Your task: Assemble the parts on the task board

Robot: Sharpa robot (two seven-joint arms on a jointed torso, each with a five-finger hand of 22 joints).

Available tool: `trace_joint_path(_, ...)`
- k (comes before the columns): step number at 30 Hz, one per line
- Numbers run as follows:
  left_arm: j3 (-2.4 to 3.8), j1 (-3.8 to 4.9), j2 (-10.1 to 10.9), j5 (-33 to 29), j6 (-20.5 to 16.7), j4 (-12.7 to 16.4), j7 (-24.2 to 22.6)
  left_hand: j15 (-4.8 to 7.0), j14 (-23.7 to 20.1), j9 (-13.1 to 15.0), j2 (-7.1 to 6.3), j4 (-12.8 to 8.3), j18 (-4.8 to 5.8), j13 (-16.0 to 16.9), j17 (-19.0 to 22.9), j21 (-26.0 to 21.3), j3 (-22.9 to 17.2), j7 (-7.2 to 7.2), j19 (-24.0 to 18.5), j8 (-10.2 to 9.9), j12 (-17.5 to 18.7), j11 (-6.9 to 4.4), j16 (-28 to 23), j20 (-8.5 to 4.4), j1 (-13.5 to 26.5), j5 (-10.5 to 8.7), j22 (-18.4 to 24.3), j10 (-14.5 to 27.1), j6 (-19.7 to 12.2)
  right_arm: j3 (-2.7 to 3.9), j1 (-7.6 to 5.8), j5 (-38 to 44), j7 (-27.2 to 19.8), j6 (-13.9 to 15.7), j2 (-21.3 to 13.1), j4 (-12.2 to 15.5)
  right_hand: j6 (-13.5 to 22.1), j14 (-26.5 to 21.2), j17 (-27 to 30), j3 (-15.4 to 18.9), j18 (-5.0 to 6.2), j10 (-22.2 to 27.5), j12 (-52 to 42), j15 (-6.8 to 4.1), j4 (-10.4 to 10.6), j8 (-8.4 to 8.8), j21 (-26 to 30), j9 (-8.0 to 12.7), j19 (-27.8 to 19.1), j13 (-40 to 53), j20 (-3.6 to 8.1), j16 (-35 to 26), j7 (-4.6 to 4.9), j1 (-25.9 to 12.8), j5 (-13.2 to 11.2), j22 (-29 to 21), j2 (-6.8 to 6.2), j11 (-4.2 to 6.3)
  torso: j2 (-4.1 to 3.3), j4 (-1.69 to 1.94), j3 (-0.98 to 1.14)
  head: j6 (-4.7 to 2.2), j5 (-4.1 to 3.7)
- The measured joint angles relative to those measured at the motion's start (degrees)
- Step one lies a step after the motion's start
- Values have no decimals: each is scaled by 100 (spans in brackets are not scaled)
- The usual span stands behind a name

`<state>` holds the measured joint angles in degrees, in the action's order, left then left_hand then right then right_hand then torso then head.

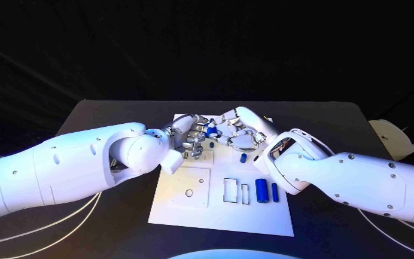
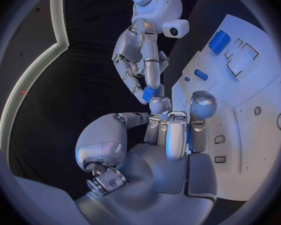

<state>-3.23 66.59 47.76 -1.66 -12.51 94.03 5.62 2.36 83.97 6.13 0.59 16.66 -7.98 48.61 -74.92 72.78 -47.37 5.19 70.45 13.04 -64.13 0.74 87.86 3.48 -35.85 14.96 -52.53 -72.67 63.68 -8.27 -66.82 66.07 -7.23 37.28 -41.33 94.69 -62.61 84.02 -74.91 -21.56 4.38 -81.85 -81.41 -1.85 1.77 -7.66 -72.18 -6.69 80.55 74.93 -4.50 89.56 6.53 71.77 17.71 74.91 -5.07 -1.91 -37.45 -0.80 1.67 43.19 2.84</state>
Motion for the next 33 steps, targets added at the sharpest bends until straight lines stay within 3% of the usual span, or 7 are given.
trace_joint_path(33, -2, -4, 27, 0, -20, -33, 11, -1, 0, 57, -22, 16, 0, 67, 1, 22, -79, -40, 20, 46, 0, -21, 22, -20, 22, 0, -41, -20, 40, 27, 0, 9, -29, -1, -89, 23, -8, 0, 1, 15, 0, 0, 0, 0, -1, -1, 0, -5, 0, -1, 0, 0, 14, 5, 5, 3, 5, 0, -1, 0, -1, -7, 0)
